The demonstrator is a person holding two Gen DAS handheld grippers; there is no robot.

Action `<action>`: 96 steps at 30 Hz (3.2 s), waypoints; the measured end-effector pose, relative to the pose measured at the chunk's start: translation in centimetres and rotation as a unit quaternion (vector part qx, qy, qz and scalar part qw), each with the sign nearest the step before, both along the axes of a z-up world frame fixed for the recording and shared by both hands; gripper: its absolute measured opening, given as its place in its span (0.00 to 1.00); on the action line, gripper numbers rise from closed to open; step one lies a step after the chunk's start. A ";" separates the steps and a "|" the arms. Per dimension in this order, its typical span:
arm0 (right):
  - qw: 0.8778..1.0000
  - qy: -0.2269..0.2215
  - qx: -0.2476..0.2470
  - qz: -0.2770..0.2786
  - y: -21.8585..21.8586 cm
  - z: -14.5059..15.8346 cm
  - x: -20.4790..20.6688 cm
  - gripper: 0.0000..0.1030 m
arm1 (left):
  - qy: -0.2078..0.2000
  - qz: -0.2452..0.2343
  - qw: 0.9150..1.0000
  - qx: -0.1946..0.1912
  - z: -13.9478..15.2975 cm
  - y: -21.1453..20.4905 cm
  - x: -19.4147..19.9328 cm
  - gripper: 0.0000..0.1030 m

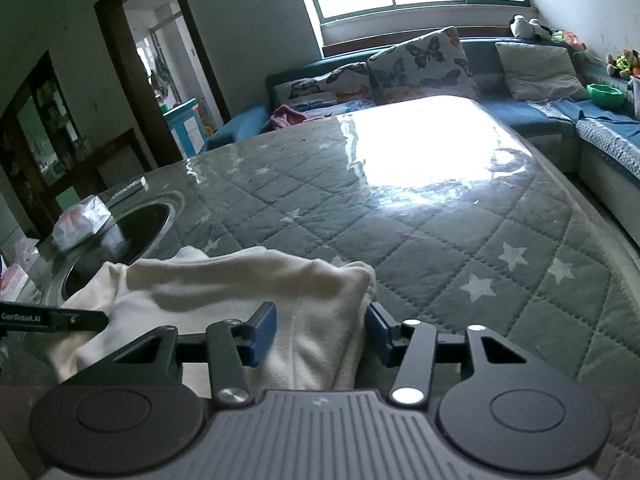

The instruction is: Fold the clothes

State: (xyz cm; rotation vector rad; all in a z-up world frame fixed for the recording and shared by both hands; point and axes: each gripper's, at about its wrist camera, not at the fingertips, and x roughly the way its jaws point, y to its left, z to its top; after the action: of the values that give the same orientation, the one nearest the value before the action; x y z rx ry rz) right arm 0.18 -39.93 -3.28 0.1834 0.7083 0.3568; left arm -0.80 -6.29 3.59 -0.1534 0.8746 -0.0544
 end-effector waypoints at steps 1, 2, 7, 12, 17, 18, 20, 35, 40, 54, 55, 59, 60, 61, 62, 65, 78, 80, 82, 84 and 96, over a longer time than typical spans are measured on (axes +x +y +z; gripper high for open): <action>1.000 0.000 0.001 0.001 -0.1 0.0 0.0 0.47 | 0.000 0.000 1.000 0.002 0.0 0.0 0.0 0.17; 1.000 0.000 0.003 0.003 -0.1 0.0 0.0 0.46 | 0.001 0.000 1.000 0.003 0.0 -0.1 0.0 0.18; 1.000 0.001 0.010 0.010 -0.4 0.0 0.1 0.39 | 0.002 0.002 1.000 0.011 0.1 -0.4 0.1 0.17; 1.000 0.002 0.015 0.019 -0.6 0.1 0.2 0.26 | 0.001 0.001 1.000 0.020 0.1 -0.5 0.1 0.18; 0.999 0.002 0.024 0.025 -0.7 0.4 0.3 0.23 | 0.001 -0.001 1.000 0.029 0.1 -0.7 0.2 0.17; 0.999 0.002 0.025 0.026 -0.7 0.4 0.2 0.23 | 0.001 -0.001 1.000 0.030 0.1 -0.8 0.2 0.17; 0.999 -0.001 0.023 0.028 -0.8 0.5 0.2 0.24 | 0.001 -0.001 1.000 0.031 0.1 -0.8 0.2 0.18; 0.999 0.007 0.025 0.031 -1.4 0.0 -0.1 0.39 | 0.002 -0.002 0.999 0.033 0.0 -0.7 0.3 0.18; 0.999 0.005 0.028 0.016 -2.0 -0.1 0.2 0.40 | 0.002 -0.001 1.000 0.031 -0.1 -0.6 0.3 0.18; 0.999 -0.022 0.027 0.030 -0.4 1.3 -0.2 0.12 | -0.008 -0.012 0.999 0.041 0.6 -0.9 0.8 0.16; 0.999 -0.027 0.025 0.030 -0.4 1.6 -0.5 0.12 | -0.011 -0.015 0.999 0.042 0.8 -1.1 0.9 0.16; 0.998 -0.049 0.014 0.021 -1.0 3.0 -1.3 0.12 | -0.026 -0.032 0.998 0.042 1.6 -2.0 1.5 0.16; 0.998 -0.055 0.010 0.017 -1.2 3.4 -1.4 0.12 | -0.029 -0.039 0.998 0.041 1.8 -2.5 1.7 0.16; 0.998 -0.060 0.006 0.012 -1.6 3.8 -1.5 0.12 | -0.032 -0.045 0.998 0.040 1.9 -2.9 2.0 0.16; 0.998 -0.064 0.001 0.007 -2.0 4.2 -1.6 0.12 | -0.034 -0.050 0.997 0.039 2.0 -3.3 2.3 0.15; 0.997 -0.075 -0.018 -0.012 -3.1 5.0 -1.7 0.11 | -0.042 -0.072 0.996 0.037 2.1 -5.1 3.3 0.15; 0.987 -0.087 -0.069 -0.117 -9.1 6.5 -1.3 0.11 | -0.062 -0.164 0.984 0.016 1.9 -13.7 7.6 0.15; 0.985 -0.082 -0.073 -0.131 -10.0 6.3 -1.2 0.11 | -0.059 -0.174 0.983 0.015 1.6 -14.7 7.9 0.15; 0.984 -0.075 -0.074 -0.144 -10.9 5.8 -1.3 0.11 | -0.056 -0.183 0.981 0.016 1.2 -15.4 8.1 0.15; 0.983 -0.067 -0.073 -0.154 -11.6 5.2 -1.3 0.11 | -0.051 -0.189 0.980 0.020 0.7 -15.9 8.2 0.15; 0.979 -0.022 -0.090 -0.184 -12.9 2.3 -0.3 0.14 | -0.034 -0.195 0.979 0.044 -0.4 -16.4 8.4 0.24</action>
State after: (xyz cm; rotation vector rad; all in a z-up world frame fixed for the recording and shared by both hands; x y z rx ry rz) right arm -0.09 -52.85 -0.99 0.1307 0.6443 -0.0573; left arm 7.64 -22.71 3.21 0.1056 0.8266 -0.3853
